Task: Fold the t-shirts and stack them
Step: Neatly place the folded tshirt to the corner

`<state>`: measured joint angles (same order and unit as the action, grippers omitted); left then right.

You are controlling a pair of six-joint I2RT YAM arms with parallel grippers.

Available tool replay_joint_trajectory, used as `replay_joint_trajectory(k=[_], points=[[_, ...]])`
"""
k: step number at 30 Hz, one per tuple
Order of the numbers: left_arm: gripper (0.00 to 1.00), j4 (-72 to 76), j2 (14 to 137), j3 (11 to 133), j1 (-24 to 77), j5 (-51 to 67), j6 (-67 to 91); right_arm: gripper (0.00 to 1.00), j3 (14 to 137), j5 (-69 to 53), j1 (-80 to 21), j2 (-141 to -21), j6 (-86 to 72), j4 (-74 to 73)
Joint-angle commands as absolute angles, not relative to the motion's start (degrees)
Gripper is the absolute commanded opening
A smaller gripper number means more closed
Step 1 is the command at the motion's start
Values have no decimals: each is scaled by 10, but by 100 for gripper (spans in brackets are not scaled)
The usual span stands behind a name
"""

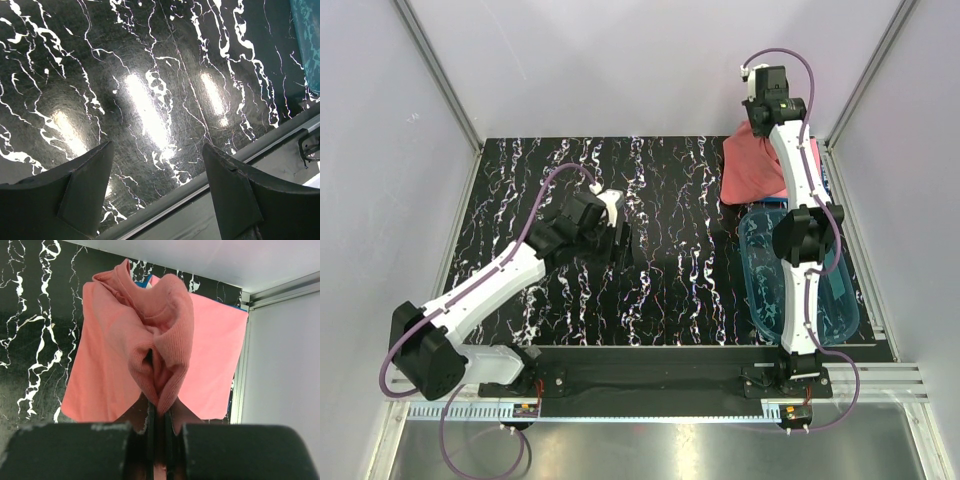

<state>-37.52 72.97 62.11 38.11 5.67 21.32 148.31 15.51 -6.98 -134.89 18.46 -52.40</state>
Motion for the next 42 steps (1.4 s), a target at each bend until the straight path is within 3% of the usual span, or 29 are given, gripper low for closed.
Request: replay_joint_trajectory(k=[1,23,42], points=[[77,-347,732,644,375,87,203,0,1493,154,-55,-1277,198,-502],[77,-348,777,672,359,117,191,0,1491,128,-10,-1279,210,-488],[77,-362,816,693,352,136,180,0,1492,105,34,-1367,219,-419]])
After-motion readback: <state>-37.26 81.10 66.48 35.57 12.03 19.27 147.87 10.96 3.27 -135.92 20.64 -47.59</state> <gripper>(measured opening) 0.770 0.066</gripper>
